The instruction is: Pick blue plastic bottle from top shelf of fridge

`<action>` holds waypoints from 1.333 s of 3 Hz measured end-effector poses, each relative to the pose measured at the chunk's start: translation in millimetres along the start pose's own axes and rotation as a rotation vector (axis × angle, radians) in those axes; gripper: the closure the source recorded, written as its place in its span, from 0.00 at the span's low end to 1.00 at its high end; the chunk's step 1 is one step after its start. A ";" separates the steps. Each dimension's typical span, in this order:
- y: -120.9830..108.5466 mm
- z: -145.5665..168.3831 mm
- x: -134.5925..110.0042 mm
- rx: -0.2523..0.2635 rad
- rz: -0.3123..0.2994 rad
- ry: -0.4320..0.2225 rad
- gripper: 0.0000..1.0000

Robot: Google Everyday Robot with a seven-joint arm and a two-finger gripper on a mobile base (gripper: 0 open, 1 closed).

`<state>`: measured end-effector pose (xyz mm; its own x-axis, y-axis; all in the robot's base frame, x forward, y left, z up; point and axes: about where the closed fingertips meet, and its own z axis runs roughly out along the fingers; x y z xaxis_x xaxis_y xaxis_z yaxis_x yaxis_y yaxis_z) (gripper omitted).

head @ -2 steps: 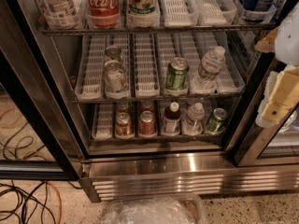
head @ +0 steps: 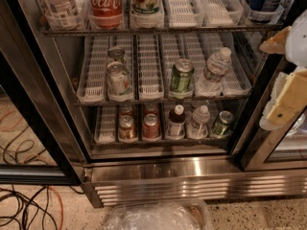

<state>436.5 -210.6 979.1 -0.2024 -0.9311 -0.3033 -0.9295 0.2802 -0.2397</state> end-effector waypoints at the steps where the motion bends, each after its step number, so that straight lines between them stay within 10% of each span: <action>1: -1.6 0.9 3.2 0.006 0.044 -0.178 0.00; 4: 9.4 -41.7 -49.1 0.087 0.052 -0.740 0.00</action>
Offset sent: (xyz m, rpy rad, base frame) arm -0.0041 0.0320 0.0276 0.7530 -0.1715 -0.0112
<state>424.8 -172.0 1030.2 0.0439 -0.5244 -0.8503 -0.8903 0.3656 -0.2714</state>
